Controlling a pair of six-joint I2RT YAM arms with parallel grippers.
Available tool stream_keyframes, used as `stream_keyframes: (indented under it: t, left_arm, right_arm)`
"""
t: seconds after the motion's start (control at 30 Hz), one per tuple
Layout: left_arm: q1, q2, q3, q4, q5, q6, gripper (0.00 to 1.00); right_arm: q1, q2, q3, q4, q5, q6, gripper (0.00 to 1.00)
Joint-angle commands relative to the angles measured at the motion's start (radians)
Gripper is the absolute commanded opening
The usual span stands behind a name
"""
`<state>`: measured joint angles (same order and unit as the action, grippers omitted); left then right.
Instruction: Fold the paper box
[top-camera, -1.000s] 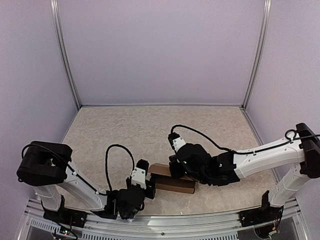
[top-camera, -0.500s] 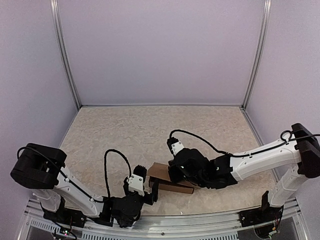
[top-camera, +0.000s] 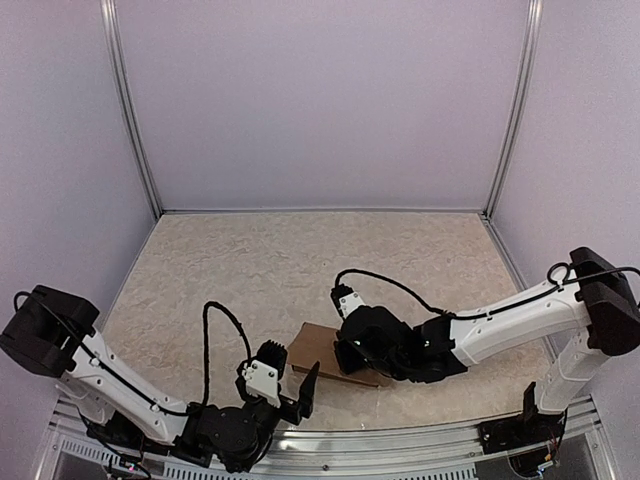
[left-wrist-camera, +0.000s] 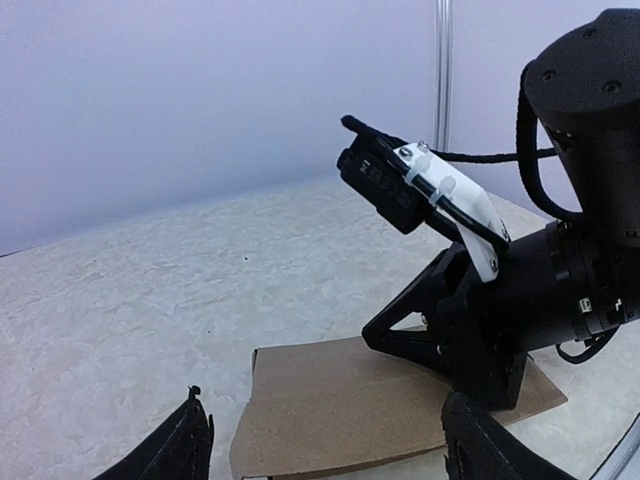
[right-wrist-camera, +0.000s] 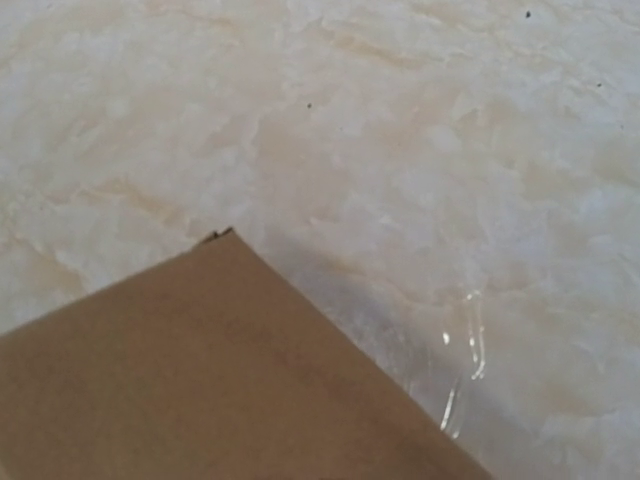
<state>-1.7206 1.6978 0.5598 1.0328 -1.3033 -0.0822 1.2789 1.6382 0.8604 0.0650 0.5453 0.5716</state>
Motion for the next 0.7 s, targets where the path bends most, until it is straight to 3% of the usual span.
stream_keyframes:
  t: [0.0,0.13,0.27,0.67]
  left_arm:
    - [-0.010,-0.089,-0.017,-0.105,-0.049,-0.034,0.77]
    - [0.033,-0.195,0.065,-0.441,0.010,-0.160,0.76]
    - [0.144,-0.298,0.100,-0.713,0.197,-0.326,0.72]
    - [0.514,-0.464,-0.061,-0.675,0.778,-0.449,0.71]
  right_arm:
    - [0.011,0.031,-0.014,-0.003,-0.016,0.015,0.00]
    - [0.013,0.039,-0.024,0.005,-0.023,0.024,0.00]
    - [0.021,0.061,-0.028,0.004,-0.028,0.036,0.00]
    - [0.030,0.009,-0.048,-0.015,-0.007,0.033,0.00]
